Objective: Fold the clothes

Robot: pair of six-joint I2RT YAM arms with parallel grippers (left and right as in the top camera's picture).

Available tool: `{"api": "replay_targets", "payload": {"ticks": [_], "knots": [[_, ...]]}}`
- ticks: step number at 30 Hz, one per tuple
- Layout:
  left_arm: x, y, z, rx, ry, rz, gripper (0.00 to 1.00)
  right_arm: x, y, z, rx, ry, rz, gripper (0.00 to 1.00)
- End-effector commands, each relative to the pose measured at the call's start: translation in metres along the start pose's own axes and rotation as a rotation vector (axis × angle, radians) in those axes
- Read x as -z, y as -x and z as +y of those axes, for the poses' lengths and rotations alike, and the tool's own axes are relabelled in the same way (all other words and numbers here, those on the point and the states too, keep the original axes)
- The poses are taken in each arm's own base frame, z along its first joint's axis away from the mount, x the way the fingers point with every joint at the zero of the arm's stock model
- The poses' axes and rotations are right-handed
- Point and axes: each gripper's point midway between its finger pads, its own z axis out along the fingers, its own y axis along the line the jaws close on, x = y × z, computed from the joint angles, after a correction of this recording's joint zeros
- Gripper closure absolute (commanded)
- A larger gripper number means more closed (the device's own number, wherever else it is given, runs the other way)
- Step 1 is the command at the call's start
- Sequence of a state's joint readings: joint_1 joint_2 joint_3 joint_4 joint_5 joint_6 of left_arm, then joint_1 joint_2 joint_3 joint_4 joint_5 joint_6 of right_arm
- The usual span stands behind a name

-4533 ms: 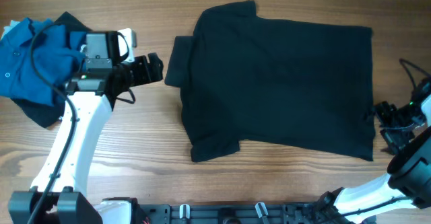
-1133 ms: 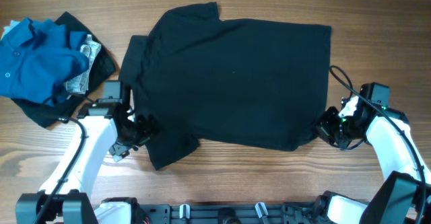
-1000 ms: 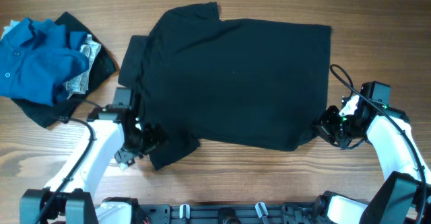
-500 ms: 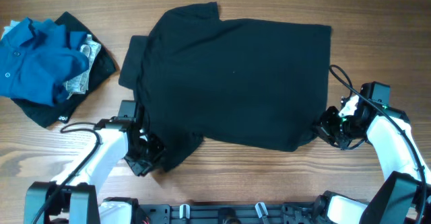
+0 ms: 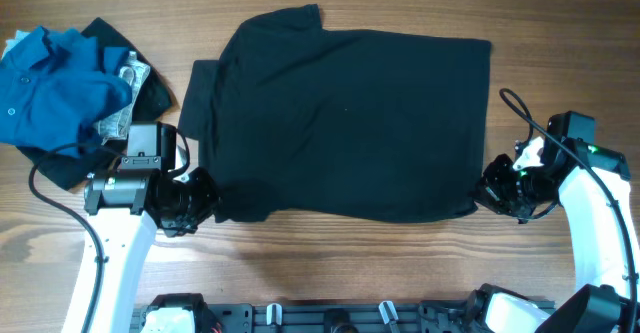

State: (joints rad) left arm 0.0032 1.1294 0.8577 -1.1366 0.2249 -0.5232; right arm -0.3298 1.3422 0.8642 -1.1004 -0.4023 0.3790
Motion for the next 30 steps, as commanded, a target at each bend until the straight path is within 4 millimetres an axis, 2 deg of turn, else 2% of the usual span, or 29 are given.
{"api": "replay_targets", "payload": {"ticks": [1, 3, 8, 10, 14, 18, 20, 24, 27, 30], "knots": [[0.002, 0.016, 0.004, -0.024, 0.035, -0.070, 0.96, 0.006, 0.010, -0.018, -0.026, -0.120, -0.065, 0.96], [0.004, 0.028, -0.004, -0.036, 0.001, -0.122, 0.96, 0.007, 0.020, -0.021, -0.069, -0.142, -0.112, 0.96], [0.012, 0.064, -0.033, -0.071, -0.113, -0.272, 0.96, 0.007, 0.040, -0.009, -0.107, -0.083, -0.183, 0.96], [0.015, 0.070, -0.043, -0.084, -0.157, -0.292, 0.96, 0.004, 0.042, 0.001, -0.107, -0.029, -0.170, 0.96], [0.012, 0.081, -0.060, -0.102, -0.217, -0.310, 0.96, -0.005, 0.048, 0.003, -0.179, -0.007, -0.152, 0.95], [-0.001, 0.092, -0.080, -0.150, -0.245, -0.324, 0.96, -0.017, 0.061, 0.006, -0.201, 0.012, -0.151, 0.96], [-0.008, 0.098, -0.093, -0.179, -0.267, -0.339, 0.96, -0.022, 0.070, 0.015, -0.186, 0.057, -0.155, 0.96], [-0.017, 0.110, -0.111, -0.213, -0.300, -0.368, 0.96, -0.017, 0.087, 0.041, -0.123, 0.187, -0.199, 0.96], [-0.024, 0.116, -0.115, -0.215, -0.305, -0.376, 0.96, -0.014, 0.096, 0.046, -0.159, 0.217, -0.228, 0.96], [-0.022, 0.125, -0.123, -0.225, -0.331, -0.414, 0.96, -0.011, 0.103, 0.050, -0.184, 0.237, -0.257, 0.96]]}}
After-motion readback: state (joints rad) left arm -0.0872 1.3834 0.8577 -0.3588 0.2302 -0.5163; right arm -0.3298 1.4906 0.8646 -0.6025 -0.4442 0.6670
